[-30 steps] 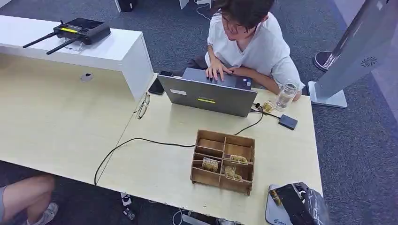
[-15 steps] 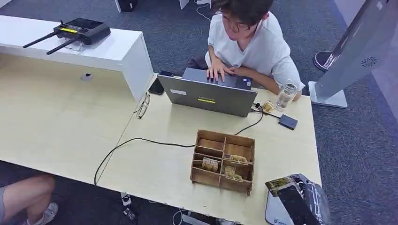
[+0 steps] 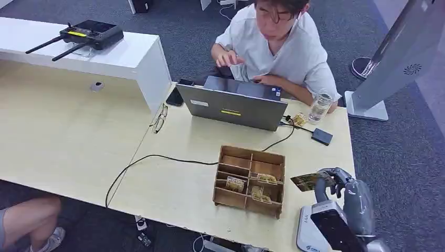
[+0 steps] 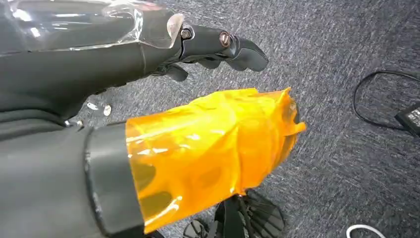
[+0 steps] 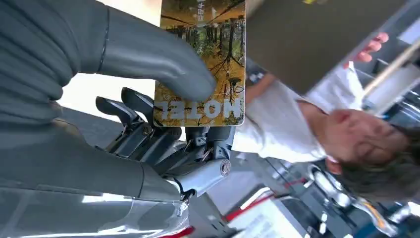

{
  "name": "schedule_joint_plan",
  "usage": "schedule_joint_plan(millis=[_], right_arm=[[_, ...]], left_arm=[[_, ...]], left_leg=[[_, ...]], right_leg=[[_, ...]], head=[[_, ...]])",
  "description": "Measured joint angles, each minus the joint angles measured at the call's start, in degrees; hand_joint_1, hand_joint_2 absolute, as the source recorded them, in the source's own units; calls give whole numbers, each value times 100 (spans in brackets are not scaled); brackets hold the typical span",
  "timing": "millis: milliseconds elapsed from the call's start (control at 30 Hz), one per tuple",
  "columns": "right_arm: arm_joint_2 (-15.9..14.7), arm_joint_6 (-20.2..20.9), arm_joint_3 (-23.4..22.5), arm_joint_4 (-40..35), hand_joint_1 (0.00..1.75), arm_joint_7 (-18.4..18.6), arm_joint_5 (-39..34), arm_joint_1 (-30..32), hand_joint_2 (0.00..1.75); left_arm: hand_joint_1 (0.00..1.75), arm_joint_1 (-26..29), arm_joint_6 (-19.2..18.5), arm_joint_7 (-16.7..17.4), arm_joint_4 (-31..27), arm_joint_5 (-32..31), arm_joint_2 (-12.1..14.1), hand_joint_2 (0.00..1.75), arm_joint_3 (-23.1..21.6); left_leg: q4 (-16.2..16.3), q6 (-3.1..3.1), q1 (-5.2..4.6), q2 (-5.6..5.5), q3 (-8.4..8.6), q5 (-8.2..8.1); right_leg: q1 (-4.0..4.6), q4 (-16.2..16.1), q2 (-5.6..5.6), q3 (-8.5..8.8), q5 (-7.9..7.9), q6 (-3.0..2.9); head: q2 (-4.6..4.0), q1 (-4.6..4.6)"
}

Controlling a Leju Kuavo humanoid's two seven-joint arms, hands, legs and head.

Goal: Pass the card to the sensor for recognition and then transmit it.

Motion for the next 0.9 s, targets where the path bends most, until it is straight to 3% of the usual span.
schedule_joint_plan(millis=[433, 900], right_arm=[[326, -76, 474, 61, 175, -18, 168, -839, 175], [719, 39, 903, 492, 175, 251, 313, -1789, 175]], left_arm=[[0, -14, 0, -57, 2, -177, 9, 0, -42], [0, -55, 4, -63, 26, -372, 61, 0, -203]], left_leg=[[0, -1, 2, 1, -3, 1], [0, -3, 3, 1, -2, 7]], right_leg=[[1, 3, 1, 0, 0, 0], [2, 5, 1, 0, 2, -2]], head=[[0, 2], [0, -2]])
